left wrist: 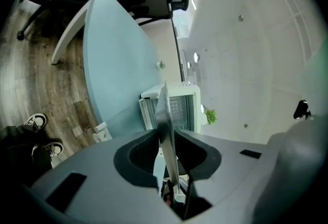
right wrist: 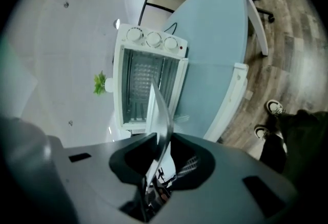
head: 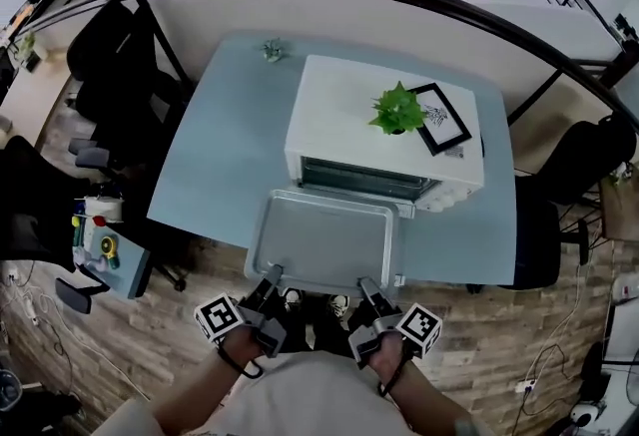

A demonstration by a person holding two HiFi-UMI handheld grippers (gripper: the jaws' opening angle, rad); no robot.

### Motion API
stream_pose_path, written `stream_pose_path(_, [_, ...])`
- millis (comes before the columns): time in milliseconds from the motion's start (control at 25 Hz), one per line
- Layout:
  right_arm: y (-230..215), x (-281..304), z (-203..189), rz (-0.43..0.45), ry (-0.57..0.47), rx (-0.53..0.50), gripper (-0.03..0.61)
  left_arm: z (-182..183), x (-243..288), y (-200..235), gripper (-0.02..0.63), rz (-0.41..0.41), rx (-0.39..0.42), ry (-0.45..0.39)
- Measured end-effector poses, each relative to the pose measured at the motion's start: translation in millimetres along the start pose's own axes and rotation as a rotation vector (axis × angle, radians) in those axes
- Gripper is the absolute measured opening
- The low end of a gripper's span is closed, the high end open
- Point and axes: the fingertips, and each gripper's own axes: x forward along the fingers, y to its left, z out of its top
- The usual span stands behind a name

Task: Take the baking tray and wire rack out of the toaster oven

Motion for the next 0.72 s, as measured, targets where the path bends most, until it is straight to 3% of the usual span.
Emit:
stream_pose_path(280, [9.7,41.5,-62.3,-0.021,0.208,-0.045,0.084,47.6,-61.3,17.0,0.097,0.044,0.004,-0.16])
stream_pose_path(720, [30.0,102.1,-146.2,-0.033,0.459,-0.099,0.086,104.1,-147.2,36.4,0.098,0.059,-0.078,-0.484])
